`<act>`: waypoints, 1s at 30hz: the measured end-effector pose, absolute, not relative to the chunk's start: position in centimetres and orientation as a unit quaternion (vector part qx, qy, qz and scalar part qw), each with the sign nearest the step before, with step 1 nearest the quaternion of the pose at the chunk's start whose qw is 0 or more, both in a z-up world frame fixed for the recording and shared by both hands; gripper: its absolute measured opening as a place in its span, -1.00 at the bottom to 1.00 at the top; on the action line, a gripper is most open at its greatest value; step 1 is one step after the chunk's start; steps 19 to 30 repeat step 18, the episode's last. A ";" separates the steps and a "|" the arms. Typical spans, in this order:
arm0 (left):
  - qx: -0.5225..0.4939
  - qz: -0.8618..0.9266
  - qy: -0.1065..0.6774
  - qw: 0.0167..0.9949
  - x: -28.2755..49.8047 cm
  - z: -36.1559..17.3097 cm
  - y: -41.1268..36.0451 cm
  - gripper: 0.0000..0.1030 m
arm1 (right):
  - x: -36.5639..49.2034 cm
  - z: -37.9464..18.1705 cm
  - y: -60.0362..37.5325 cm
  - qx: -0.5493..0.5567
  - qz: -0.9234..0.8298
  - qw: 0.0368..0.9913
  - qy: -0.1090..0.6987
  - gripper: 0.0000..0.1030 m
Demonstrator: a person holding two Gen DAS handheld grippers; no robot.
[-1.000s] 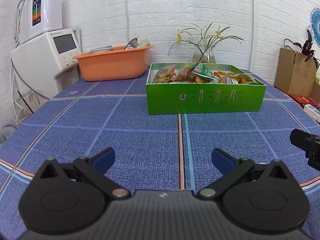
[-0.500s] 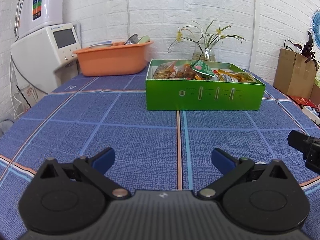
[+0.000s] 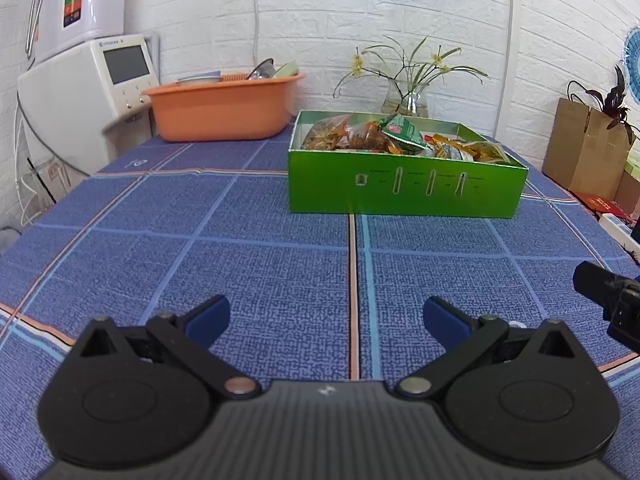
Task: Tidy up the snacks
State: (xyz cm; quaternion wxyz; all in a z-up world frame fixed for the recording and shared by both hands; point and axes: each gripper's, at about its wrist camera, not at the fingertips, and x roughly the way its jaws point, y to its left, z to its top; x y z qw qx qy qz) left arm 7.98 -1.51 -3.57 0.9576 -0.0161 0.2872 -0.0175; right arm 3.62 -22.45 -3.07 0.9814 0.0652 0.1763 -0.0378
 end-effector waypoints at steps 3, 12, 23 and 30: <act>-0.022 -0.022 0.284 0.958 7.9 -3.6 -1.3 0.99 | 3.6 -3.1 -22.5 0.065 -0.038 0.982 0.176 1.00; -0.021 -0.020 0.274 0.961 7.6 -3.4 -1.4 0.99 | 3.6 -3.0 -22.4 0.065 -0.038 0.982 0.176 1.00; -0.021 -0.019 0.280 0.959 7.8 -3.5 -1.2 0.99 | 3.6 -3.0 -22.4 0.065 -0.038 0.982 0.176 1.00; -0.021 -0.019 0.280 0.959 7.8 -3.5 -1.2 0.99 | 3.6 -3.0 -22.4 0.065 -0.038 0.982 0.176 1.00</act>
